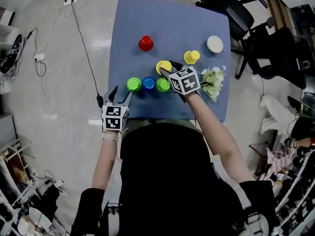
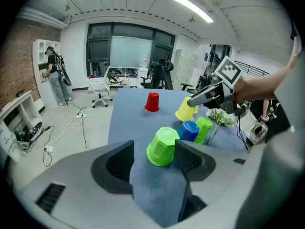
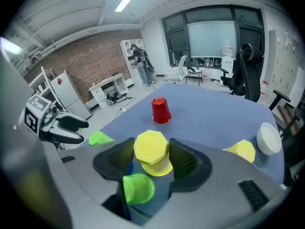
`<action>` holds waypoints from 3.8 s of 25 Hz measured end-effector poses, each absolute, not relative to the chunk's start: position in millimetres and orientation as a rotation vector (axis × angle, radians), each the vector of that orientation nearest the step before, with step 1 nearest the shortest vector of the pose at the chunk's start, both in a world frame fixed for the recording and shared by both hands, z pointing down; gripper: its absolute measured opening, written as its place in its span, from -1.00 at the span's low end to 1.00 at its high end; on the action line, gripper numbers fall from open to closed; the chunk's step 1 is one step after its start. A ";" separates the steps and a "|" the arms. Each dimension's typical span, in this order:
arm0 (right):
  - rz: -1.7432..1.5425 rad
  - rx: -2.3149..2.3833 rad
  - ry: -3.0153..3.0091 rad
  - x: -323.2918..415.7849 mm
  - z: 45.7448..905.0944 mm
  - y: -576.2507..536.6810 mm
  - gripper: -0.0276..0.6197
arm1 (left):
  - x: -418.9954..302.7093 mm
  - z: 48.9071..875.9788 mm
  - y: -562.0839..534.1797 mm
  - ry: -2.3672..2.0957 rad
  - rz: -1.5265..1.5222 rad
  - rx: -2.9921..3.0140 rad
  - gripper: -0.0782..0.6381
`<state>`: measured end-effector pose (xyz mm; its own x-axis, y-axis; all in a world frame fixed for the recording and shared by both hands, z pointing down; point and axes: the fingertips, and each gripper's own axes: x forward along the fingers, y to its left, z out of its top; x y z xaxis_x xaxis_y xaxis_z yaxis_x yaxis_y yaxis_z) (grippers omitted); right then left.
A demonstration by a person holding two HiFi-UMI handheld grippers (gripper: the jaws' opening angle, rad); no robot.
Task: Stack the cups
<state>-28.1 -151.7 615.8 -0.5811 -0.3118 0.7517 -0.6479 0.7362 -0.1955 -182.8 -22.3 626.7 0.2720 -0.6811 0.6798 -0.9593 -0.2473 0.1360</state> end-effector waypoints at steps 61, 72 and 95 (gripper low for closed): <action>1.008 1.447 -2.072 87.3 558.9 -24.2 -0.09 | -120.6 666.6 -259.7 -1.115 1.053 2.402 -0.11; 0.978 1.355 -2.147 96.9 558.6 -33.2 -0.12 | -120.6 617.5 -220.9 -1.140 1.015 2.437 -0.12; 0.857 0.961 -2.338 39.6 558.7 -72.0 -0.19 | -124.1 573.8 -82.1 -1.190 1.031 2.318 -0.13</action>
